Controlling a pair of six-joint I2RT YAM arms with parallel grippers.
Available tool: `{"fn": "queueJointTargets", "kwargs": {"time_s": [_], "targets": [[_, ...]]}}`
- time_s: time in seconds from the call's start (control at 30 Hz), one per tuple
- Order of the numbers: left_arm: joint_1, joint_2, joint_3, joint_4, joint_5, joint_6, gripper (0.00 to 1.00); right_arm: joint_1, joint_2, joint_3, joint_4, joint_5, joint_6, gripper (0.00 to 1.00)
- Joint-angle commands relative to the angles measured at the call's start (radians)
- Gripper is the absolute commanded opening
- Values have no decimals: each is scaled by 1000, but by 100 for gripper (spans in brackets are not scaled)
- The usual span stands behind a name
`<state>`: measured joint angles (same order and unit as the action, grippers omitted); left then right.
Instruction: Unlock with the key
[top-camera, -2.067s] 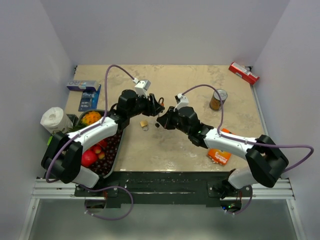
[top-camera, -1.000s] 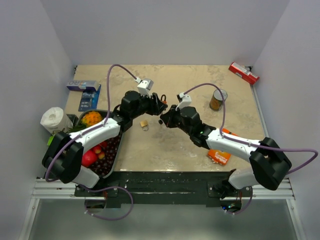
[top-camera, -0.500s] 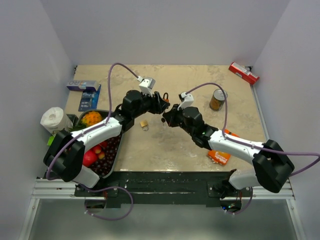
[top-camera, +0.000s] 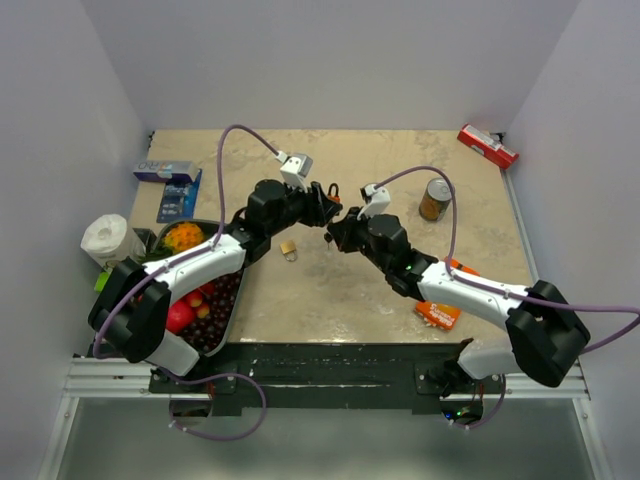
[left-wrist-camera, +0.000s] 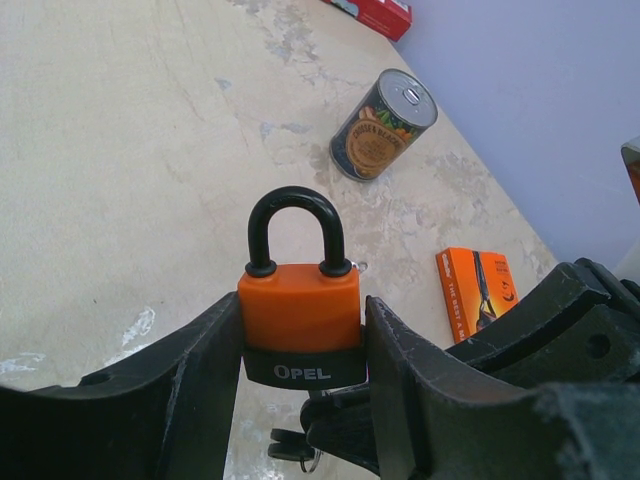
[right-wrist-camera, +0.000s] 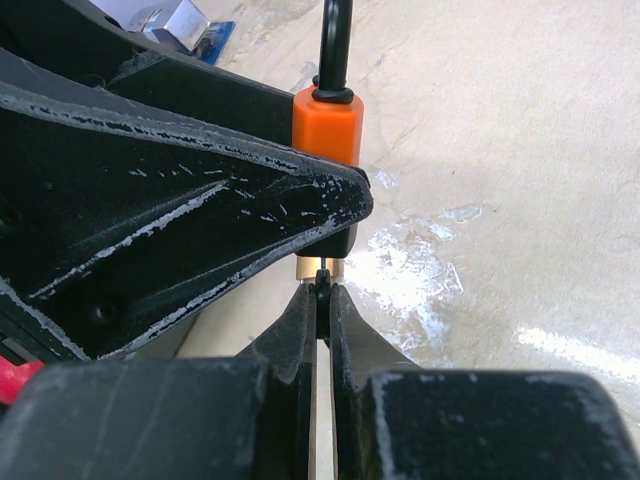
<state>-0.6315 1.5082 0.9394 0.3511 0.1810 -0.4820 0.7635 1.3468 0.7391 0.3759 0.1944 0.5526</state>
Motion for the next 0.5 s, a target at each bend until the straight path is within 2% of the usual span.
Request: {"fn": "queueJointTargets", "kwargs": {"time_s": [0.0, 0.27, 0.47], "targets": [[-46, 21, -25, -225, 77, 34, 0, -47, -107, 8, 388, 166, -13, 0], [-50, 49, -47, -193, 121, 6, 0, -59, -143, 55, 382, 163, -45, 0], [-66, 43, -54, -187, 111, 13, 0, -93, -146, 71, 365, 125, -11, 0]]}}
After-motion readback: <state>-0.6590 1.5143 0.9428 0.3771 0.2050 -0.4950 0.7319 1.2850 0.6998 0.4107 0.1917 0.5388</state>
